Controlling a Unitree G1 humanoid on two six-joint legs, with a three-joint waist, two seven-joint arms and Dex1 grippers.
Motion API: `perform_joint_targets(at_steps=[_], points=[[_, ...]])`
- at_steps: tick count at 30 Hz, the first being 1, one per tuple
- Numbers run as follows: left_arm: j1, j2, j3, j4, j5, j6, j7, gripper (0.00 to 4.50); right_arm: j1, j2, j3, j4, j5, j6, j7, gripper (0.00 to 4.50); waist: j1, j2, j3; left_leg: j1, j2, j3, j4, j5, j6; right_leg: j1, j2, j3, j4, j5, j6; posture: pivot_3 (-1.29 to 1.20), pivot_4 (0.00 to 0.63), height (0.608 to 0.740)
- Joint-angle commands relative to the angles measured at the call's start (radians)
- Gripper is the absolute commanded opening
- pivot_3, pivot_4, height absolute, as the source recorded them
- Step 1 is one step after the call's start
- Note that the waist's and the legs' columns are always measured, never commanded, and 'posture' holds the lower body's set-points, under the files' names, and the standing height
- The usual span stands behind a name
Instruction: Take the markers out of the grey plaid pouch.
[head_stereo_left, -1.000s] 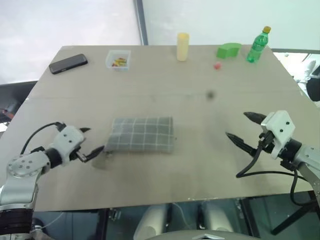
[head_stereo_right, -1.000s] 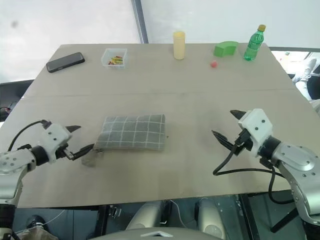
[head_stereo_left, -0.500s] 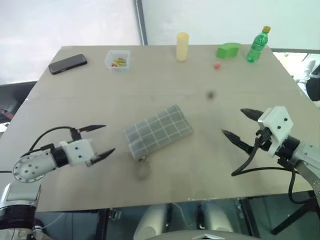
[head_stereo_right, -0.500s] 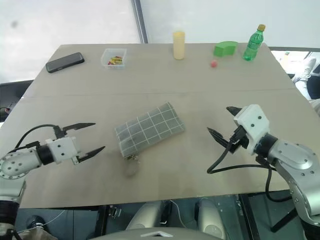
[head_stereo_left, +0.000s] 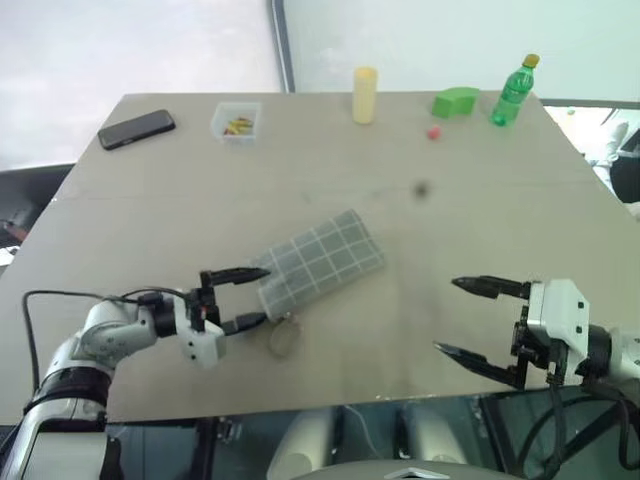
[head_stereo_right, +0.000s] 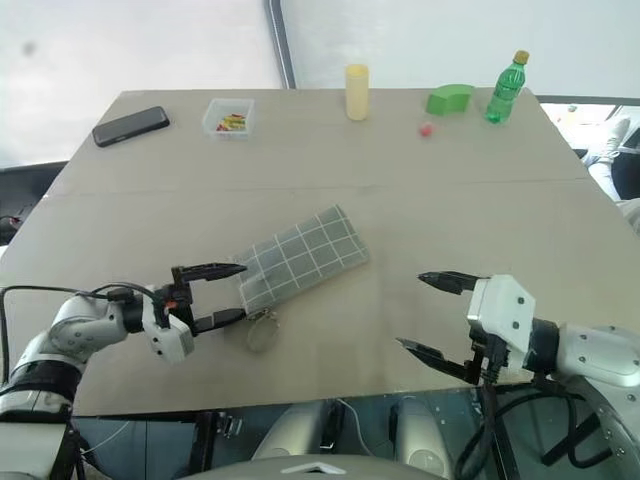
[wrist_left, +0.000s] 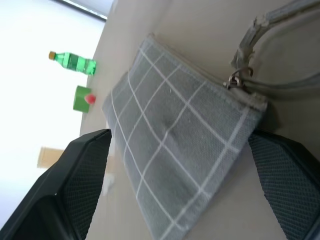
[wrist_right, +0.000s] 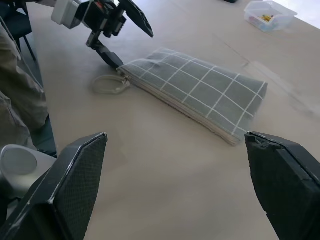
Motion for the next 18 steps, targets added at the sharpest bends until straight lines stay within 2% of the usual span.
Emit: perform_joint_targets(at_steps=[1,7,10,14,18], points=[[-0.018,-0.014,-0.006,0.017,0.114,-0.036,0.057,4.5,0.008,0.004,-0.009,-0.004,-0.01,-0.052,0.006,4.48,0.002,0.0,0.0,0.0,0.0,0.0,0.0,0.0,0.0,0.0,0.0,-0.001,0.0,0.0,0.0,0.0,0.15,0.74],[0.003,-0.034,0.084,-0.064,0.363,0.003,0.218,4.5,0.035,0.02,0.01,-0.004,-0.04,-0.093,-0.008,4.48,0.007,0.003,-0.003,0.001,-0.001,0.0,0.001,0.0,0.0,0.002,0.0,-0.004,0.0,0.0,0.001,0.0,0.15,0.74],[0.005,-0.039,0.123,-0.164,0.47,0.068,0.334,4.5,0.043,0.031,0.018,0.004,-0.064,-0.118,-0.02,4.48,0.01,0.003,-0.003,0.006,0.0,0.0,0.001,-0.001,-0.002,0.008,0.0,-0.005,0.0,0.0,0.001,0.0,0.15,0.74],[-0.023,-0.051,0.081,-0.255,0.554,0.18,0.447,4.5,0.037,0.039,0.04,0.01,-0.087,-0.134,-0.031,4.48,0.012,0.003,-0.002,0.015,0.001,0.0,0.0,-0.001,-0.002,0.016,0.0,-0.005,0.0,-0.001,0.002,0.0,0.15,0.74],[0.022,-0.039,0.043,-0.338,0.597,0.26,0.526,4.5,0.031,0.042,0.047,0.012,-0.095,-0.141,-0.041,4.48,0.01,0.003,-0.002,0.015,0.001,-0.001,0.001,-0.001,-0.002,0.017,0.0,-0.007,0.0,-0.002,0.005,0.0,0.15,0.74]])
